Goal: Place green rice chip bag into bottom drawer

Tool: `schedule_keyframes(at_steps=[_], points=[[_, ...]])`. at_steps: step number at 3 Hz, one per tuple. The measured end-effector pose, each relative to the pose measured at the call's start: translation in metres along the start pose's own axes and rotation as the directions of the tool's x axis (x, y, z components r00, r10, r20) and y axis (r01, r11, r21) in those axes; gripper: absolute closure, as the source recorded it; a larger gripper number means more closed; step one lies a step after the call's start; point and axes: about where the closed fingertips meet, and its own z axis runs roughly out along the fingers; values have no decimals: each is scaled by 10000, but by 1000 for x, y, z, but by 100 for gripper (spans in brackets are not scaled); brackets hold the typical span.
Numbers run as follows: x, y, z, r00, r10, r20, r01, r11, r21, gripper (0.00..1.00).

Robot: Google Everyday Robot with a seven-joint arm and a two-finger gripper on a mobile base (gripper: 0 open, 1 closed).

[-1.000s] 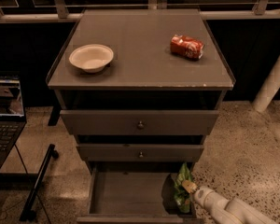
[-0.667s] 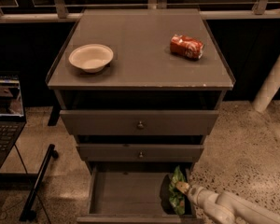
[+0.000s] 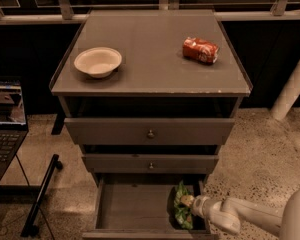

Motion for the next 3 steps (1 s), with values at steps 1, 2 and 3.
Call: schedule_keyframes(at_steps=[1,2,3], points=[[0,0,-1,10000,25,20,-25,10000,-9,59],[0,0,-1,10000,25,19,-25,10000,-9,36],[0,0,-1,10000,25,19,-25,10000,-10,12]])
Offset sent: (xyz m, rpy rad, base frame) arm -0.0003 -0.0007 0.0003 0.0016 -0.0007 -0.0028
